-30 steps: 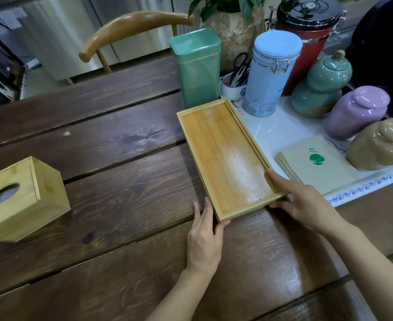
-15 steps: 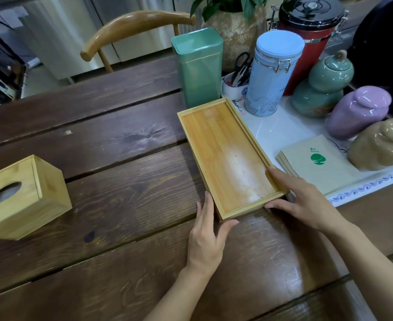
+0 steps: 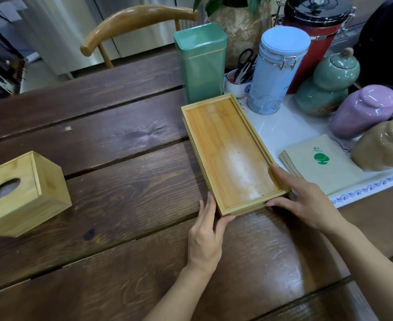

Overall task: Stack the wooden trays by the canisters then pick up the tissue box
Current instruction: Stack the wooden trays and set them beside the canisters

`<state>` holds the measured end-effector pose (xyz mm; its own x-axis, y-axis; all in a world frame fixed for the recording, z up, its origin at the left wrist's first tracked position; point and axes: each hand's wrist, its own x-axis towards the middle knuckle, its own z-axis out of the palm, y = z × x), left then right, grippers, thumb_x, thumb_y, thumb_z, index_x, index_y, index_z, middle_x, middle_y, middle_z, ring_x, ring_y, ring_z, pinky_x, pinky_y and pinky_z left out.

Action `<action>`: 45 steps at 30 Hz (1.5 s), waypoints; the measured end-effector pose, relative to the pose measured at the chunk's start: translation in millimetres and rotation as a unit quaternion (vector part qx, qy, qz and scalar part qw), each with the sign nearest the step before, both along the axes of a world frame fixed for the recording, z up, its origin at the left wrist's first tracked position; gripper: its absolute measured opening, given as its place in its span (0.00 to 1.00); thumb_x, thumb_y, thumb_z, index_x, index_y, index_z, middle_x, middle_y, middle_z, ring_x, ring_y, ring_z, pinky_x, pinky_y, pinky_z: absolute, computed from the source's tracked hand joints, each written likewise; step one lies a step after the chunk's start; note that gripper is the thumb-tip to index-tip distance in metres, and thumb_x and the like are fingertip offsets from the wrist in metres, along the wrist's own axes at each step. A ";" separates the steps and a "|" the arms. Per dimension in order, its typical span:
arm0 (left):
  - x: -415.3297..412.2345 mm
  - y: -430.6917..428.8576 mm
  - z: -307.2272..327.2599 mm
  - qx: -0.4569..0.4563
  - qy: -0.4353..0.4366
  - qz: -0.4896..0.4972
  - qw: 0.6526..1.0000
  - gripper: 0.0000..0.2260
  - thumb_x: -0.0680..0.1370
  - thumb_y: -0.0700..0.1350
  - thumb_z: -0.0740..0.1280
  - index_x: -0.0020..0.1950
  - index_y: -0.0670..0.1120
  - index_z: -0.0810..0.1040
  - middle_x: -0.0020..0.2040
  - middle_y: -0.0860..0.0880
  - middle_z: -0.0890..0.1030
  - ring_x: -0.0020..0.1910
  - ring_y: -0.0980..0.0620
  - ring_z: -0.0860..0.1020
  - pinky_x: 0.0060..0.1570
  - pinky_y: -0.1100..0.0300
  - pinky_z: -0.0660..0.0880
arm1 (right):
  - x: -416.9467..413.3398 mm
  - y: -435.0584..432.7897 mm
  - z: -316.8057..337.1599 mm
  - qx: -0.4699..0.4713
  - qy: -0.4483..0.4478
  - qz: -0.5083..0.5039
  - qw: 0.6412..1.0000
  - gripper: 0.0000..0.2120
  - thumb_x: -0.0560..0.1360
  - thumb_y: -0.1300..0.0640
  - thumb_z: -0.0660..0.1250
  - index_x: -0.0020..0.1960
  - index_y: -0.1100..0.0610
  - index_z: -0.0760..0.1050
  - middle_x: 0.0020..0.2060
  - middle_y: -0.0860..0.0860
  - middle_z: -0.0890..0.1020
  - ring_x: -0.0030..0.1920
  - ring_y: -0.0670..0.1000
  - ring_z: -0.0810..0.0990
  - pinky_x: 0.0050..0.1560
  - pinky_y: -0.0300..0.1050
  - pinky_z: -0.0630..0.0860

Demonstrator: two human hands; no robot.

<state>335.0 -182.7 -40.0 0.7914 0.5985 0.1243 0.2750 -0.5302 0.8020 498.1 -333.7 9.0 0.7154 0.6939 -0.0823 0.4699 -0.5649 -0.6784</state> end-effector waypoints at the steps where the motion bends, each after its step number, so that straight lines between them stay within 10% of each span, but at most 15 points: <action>1: -0.1 0.0 0.2 -0.004 -0.001 0.001 1.000 0.38 0.77 0.65 0.53 0.65 0.31 0.70 0.63 0.36 0.76 0.63 0.39 0.66 0.62 0.62 0.60 | 0.2 -0.4 0.0 0.005 0.004 0.000 1.000 0.39 0.63 0.53 0.75 0.71 0.54 0.62 0.65 0.41 0.64 0.64 0.56 0.73 0.57 0.33 0.62; 13: -1.4 -0.5 -1.9 -0.008 0.000 -0.004 1.000 0.38 0.75 0.67 0.54 0.67 0.34 0.70 0.63 0.38 0.76 0.64 0.41 0.68 0.62 0.60 0.63 | 1.9 -2.5 -0.4 0.029 0.016 0.005 0.999 0.40 0.61 0.50 0.74 0.70 0.51 0.62 0.63 0.42 0.69 0.65 0.50 0.72 0.59 0.30 0.61; 18: -7.3 0.5 14.2 -0.142 0.014 -0.016 0.990 0.42 0.66 0.75 0.58 0.72 0.52 0.58 0.71 0.56 0.62 0.74 0.54 0.53 0.69 0.62 0.55 | 6.6 -2.8 10.0 0.084 0.149 -0.027 0.985 0.42 0.54 0.30 0.71 0.65 0.29 0.58 0.59 0.26 0.73 0.63 0.30 0.68 0.60 0.23 0.63; 23: 13.5 14.4 28.4 -0.278 0.006 0.017 0.961 0.34 0.69 0.68 0.56 0.72 0.59 0.54 0.74 0.59 0.59 0.73 0.61 0.57 0.71 0.61 0.55 | 23.6 13.7 11.6 0.140 0.249 -0.054 0.957 0.41 0.61 0.31 0.66 0.68 0.48 0.64 0.59 0.35 0.73 0.55 0.25 0.71 0.59 0.27 0.68; 26: 39.2 33.0 27.8 -0.343 0.005 0.025 0.939 0.36 0.71 0.68 0.59 0.76 0.57 0.55 0.76 0.57 0.60 0.73 0.58 0.59 0.73 0.51 0.56 | 30.1 34.2 18.5 0.093 0.244 -0.036 0.965 0.15 0.69 0.43 0.61 0.56 0.37 0.71 0.52 0.37 0.79 0.52 0.36 0.76 0.60 0.37 0.69; 29: 69.1 55.7 34.3 -0.406 -0.018 0.045 0.913 0.30 0.76 0.62 0.59 0.76 0.57 0.56 0.75 0.55 0.64 0.72 0.55 0.63 0.72 0.48 0.59 | 41.0 55.7 24.4 0.103 0.255 -0.050 0.960 0.07 0.75 0.48 0.60 0.48 0.36 0.72 0.48 0.37 0.78 0.46 0.31 0.76 0.48 0.26 0.70; 33: 108.4 87.7 40.1 -0.443 -0.063 0.048 0.893 0.22 0.80 0.57 0.55 0.74 0.54 0.63 0.69 0.53 0.72 0.67 0.52 0.70 0.68 0.49 0.65 | 67.6 78.8 24.5 0.113 0.294 -0.068 0.947 0.05 0.75 0.48 0.60 0.49 0.41 0.73 0.48 0.34 0.75 0.50 0.34 0.74 0.56 0.34 0.63; 37: 134.5 115.0 38.2 -0.438 -0.061 0.059 0.895 0.21 0.81 0.58 0.53 0.69 0.50 0.71 0.64 0.48 0.78 0.61 0.51 0.75 0.56 0.56 0.73 | 90.3 104.5 28.2 0.128 0.330 -0.069 0.933 0.35 0.63 0.37 0.64 0.66 0.53 0.69 0.63 0.47 0.74 0.65 0.48 0.70 0.69 0.47 0.60; 41: 152.5 131.4 34.1 -0.449 -0.050 0.068 0.889 0.24 0.80 0.60 0.52 0.69 0.49 0.71 0.63 0.46 0.78 0.59 0.52 0.76 0.49 0.59 0.73 | 104.6 124.8 26.4 0.141 0.330 -0.064 0.931 0.42 0.60 0.33 0.68 0.67 0.55 0.68 0.67 0.48 0.72 0.67 0.49 0.68 0.73 0.51 0.57; 45: 161.5 130.2 26.0 -0.475 -0.065 0.092 0.873 0.31 0.74 0.64 0.56 0.75 0.55 0.59 0.73 0.47 0.67 0.70 0.46 0.67 0.68 0.42 0.64 | 112.1 138.5 21.5 0.162 0.334 -0.067 0.926 0.17 0.74 0.46 0.62 0.61 0.50 0.70 0.53 0.42 0.76 0.55 0.44 0.73 0.65 0.43 0.63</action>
<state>496.5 -52.6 -14.0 0.6872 0.5955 -0.4161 0.1599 0.4348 0.8862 610.2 -195.2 30.5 0.6614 0.6686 -0.3399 -0.1753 -0.3028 -0.9368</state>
